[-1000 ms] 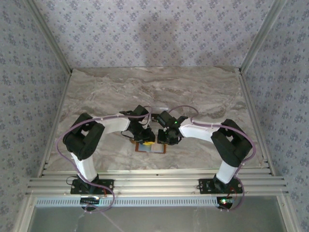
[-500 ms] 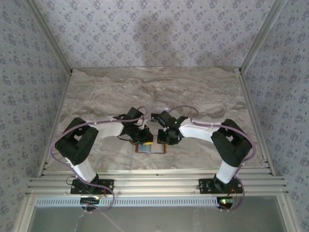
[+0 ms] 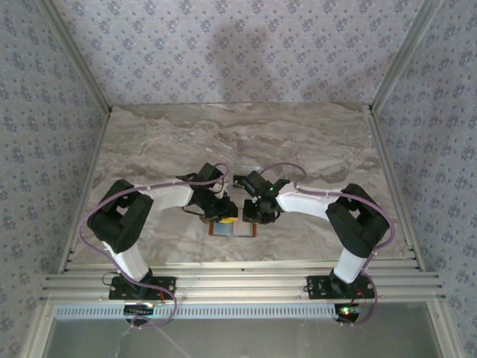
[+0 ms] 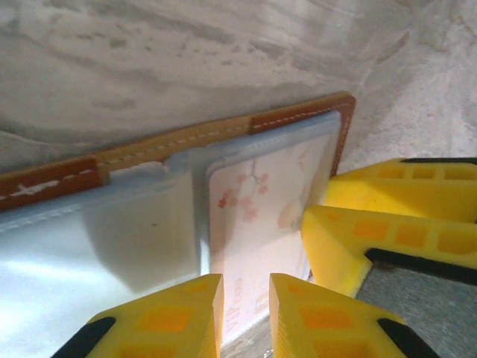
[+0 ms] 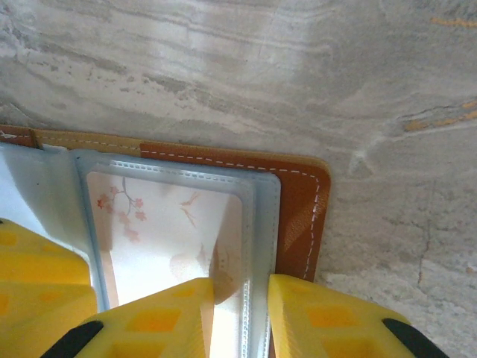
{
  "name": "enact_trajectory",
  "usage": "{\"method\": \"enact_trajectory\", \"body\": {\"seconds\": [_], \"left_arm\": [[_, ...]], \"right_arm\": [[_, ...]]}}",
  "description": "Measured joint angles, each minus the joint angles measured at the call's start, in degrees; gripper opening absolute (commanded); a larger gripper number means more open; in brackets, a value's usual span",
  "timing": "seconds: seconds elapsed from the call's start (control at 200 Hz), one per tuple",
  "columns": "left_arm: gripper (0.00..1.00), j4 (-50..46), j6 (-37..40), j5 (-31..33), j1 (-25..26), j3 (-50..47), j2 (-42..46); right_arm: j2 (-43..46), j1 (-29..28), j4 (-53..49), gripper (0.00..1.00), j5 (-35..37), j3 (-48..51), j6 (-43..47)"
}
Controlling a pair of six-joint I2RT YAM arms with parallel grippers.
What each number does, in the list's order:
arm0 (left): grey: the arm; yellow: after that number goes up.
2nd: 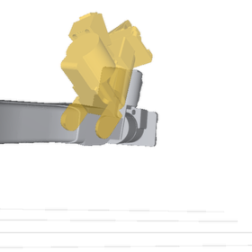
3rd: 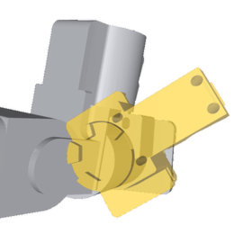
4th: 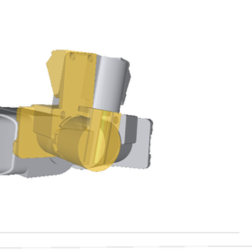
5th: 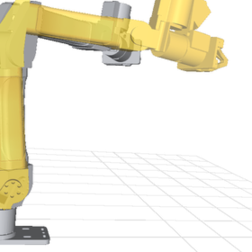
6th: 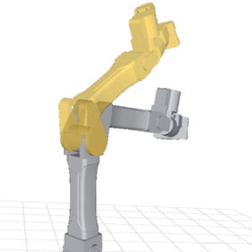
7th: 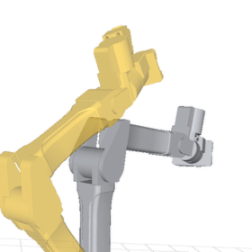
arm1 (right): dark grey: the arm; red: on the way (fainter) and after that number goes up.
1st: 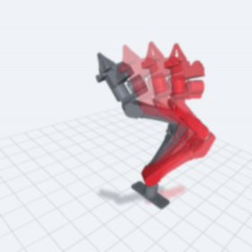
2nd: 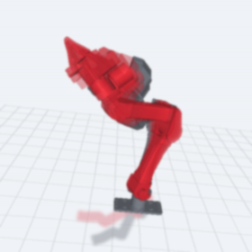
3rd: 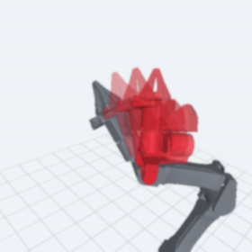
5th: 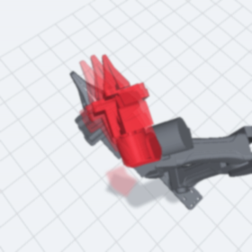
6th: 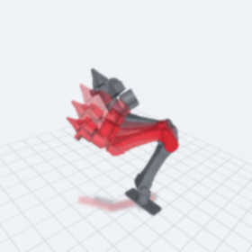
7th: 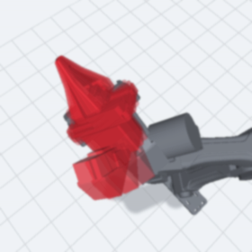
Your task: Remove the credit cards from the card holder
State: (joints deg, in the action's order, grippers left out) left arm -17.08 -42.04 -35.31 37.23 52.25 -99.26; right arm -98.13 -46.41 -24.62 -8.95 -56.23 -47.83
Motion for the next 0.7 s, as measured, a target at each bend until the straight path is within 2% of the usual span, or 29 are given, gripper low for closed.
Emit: {"method": "enact_trajectory", "body": {"seconds": [0.39,0.46,0.7], "left_arm": [[0.23,-4.72,2.47,2.38,0.07,1.68,-1.7],[0.2,-6.16,3.21,3.26,0.48,2.69,-2.12],[0.2,-10.71,4.61,7.91,1.6,5.11,-2.45]], "right_arm": [[0.0,0.02,0.0,0.3,-0.04,0.0,0.0],[0.0,0.02,0.02,0.3,-0.04,0.0,0.0],[0.07,0.02,-0.02,0.3,-0.02,0.07,0.0]]}}
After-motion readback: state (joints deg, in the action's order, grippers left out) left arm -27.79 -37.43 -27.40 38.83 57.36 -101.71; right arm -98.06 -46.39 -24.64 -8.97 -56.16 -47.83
